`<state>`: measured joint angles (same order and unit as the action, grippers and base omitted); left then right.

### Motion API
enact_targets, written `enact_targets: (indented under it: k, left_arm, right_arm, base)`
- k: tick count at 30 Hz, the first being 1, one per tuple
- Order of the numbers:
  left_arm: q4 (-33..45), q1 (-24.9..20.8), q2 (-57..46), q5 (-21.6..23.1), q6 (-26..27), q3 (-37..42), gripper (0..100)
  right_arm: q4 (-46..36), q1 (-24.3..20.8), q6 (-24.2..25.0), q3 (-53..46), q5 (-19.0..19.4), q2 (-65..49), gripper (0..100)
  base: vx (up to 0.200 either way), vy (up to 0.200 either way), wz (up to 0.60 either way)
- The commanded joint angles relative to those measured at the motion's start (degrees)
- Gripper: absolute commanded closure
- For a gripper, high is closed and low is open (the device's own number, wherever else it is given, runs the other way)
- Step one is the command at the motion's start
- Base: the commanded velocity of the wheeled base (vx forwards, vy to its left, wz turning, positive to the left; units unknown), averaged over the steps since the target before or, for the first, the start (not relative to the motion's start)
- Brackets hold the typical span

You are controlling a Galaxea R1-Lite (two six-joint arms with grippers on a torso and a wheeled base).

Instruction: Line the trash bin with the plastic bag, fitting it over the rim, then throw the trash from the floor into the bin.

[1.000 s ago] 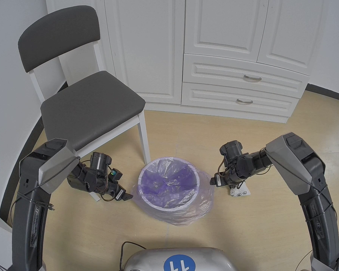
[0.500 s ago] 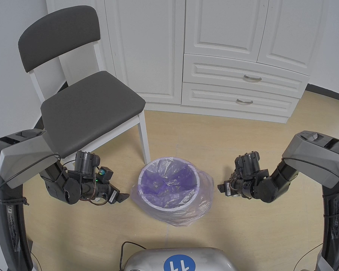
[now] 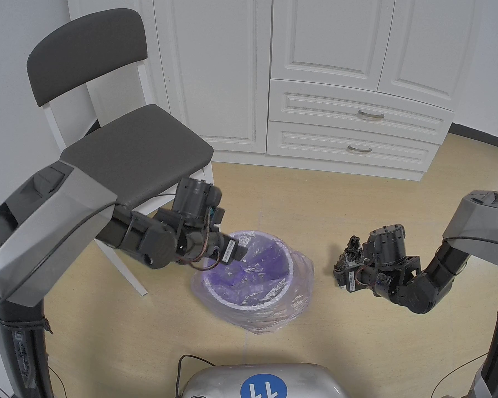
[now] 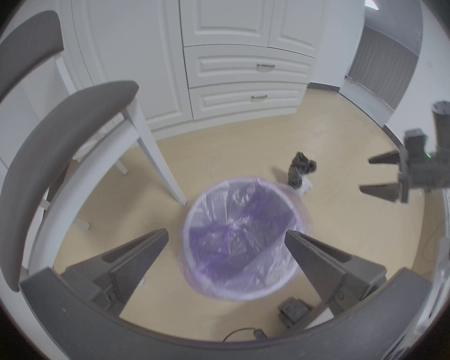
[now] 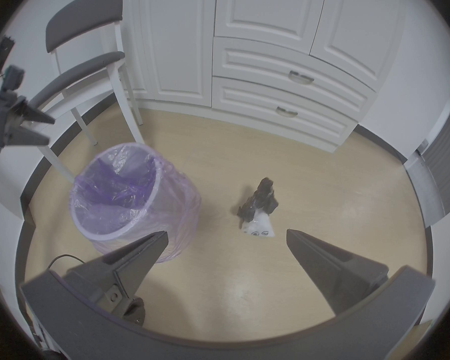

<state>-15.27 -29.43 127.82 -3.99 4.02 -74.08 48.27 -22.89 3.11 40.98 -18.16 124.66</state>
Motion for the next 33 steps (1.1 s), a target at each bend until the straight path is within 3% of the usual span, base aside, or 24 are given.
enact_targets:
  k: [1,5,12,18,33]
  left_arm:
    - [16.86,-5.11,18.7,-10.16,-5.6,-29.72,0]
    - [18.18,-4.23,23.09,-12.63,-3.85,-34.99,0]
    - [18.18,-4.23,24.5,-12.98,-0.68,-35.25,0]
    - [18.18,-4.06,25.38,-15.61,0.02,-35.08,0]
    - [18.88,-3.71,32.76,-15.7,0.46,-40.51,0]
  right_arm:
    - [3.32,4.79,-7.68,-7.85,-0.82,-14.18,0]
    - [3.32,6.46,-10.14,-9.34,-0.73,-16.38,0]
    - [3.4,8.74,-12.34,-10.66,1.82,-19.02,0]
    - [3.4,9.18,-12.69,-11.01,1.99,-19.46,0]
    - [3.32,9.27,-12.78,-11.01,1.99,-19.19,0]
  base:
    - [0.0,0.0,0.0]
    - [0.0,0.0,0.0]
    - [0.0,0.0,0.0]
    - [0.0,0.0,0.0]
    - [0.0,0.0,0.0]
